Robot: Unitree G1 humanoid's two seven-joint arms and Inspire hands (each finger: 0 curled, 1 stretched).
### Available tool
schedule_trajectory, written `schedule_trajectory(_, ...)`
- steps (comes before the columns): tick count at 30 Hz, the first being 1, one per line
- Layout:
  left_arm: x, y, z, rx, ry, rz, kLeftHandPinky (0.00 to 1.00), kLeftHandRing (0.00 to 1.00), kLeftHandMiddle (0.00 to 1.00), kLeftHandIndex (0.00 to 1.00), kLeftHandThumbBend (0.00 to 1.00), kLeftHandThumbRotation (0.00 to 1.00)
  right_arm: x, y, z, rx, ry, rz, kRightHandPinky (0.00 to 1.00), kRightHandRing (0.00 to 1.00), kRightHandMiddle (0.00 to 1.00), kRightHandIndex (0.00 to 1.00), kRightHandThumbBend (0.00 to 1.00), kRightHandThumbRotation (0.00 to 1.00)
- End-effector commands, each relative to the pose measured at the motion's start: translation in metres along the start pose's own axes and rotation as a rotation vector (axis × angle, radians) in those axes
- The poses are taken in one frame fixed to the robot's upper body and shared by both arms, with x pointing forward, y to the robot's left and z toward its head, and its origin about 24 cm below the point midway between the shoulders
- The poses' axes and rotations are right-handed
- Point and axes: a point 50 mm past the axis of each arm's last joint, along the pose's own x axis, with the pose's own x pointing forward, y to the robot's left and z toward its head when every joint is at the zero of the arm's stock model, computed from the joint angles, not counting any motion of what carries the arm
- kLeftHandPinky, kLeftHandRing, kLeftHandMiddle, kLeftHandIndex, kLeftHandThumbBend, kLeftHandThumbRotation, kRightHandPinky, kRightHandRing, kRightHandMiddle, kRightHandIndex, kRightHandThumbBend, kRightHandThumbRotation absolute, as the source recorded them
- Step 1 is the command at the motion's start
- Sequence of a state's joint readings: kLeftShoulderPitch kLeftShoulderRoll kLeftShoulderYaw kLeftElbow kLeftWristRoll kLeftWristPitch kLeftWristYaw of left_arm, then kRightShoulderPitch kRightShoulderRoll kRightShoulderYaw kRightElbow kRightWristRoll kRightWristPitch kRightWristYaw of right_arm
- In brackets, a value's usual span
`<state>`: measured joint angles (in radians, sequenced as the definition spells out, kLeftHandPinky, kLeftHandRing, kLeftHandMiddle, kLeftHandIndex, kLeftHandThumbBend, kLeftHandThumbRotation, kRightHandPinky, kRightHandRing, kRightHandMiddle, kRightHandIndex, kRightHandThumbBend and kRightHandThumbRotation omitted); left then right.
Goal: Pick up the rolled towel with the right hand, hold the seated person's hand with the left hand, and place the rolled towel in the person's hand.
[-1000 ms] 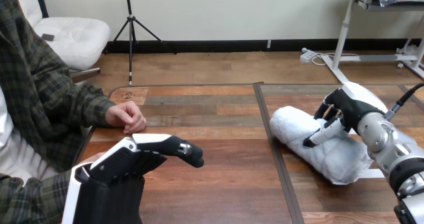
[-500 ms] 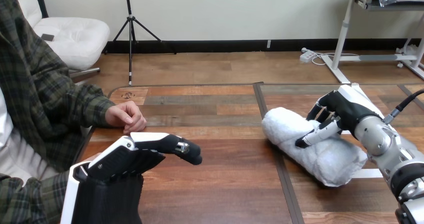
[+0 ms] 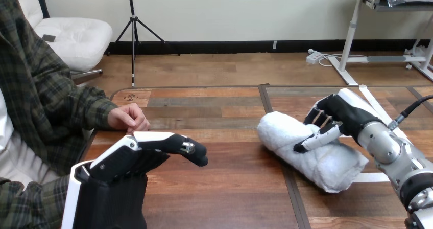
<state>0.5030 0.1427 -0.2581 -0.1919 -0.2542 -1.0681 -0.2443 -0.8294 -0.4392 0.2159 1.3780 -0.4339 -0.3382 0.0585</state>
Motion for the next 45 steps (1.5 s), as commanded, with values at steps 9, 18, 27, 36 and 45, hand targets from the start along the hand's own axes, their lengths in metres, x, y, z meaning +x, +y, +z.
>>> schedule_trajectory(9, 0.009, -0.001, -0.004, -0.009, -0.038, -0.024, 0.52, 0.53, 0.59, 0.59, 0.84, 0.63, 0.000, -0.017, 0.021, 0.066, -0.159, -0.033, 0.43, 0.45, 0.45, 0.41, 0.89, 0.00)
schedule_trajectory(18, 0.009, 0.000, -0.005, -0.004, -0.021, -0.026, 0.50, 0.53, 0.59, 0.60, 0.80, 0.60, -0.002, -0.024, 0.025, 0.118, -0.223, -0.027, 0.39, 0.43, 0.44, 0.41, 0.87, 0.00)
schedule_trajectory(27, 0.009, 0.000, -0.007, 0.007, 0.009, -0.023, 0.49, 0.53, 0.59, 0.60, 0.80, 0.58, -0.005, -0.031, 0.030, 0.156, -0.293, -0.019, 0.33, 0.38, 0.43, 0.41, 0.85, 0.00)
schedule_trajectory(36, 0.007, -0.001, -0.013, -0.019, 0.041, -0.016, 0.47, 0.52, 0.58, 0.59, 0.86, 0.57, -0.008, -0.036, 0.032, 0.220, -0.342, -0.003, 0.30, 0.35, 0.41, 0.41, 0.85, 0.00)
schedule_trajectory(45, 0.004, 0.000, -0.018, -0.001, 0.074, -0.033, 0.48, 0.52, 0.58, 0.60, 0.88, 0.58, -0.012, -0.041, 0.032, 0.352, -0.413, 0.021, 0.30, 0.34, 0.40, 0.41, 0.85, 0.00)
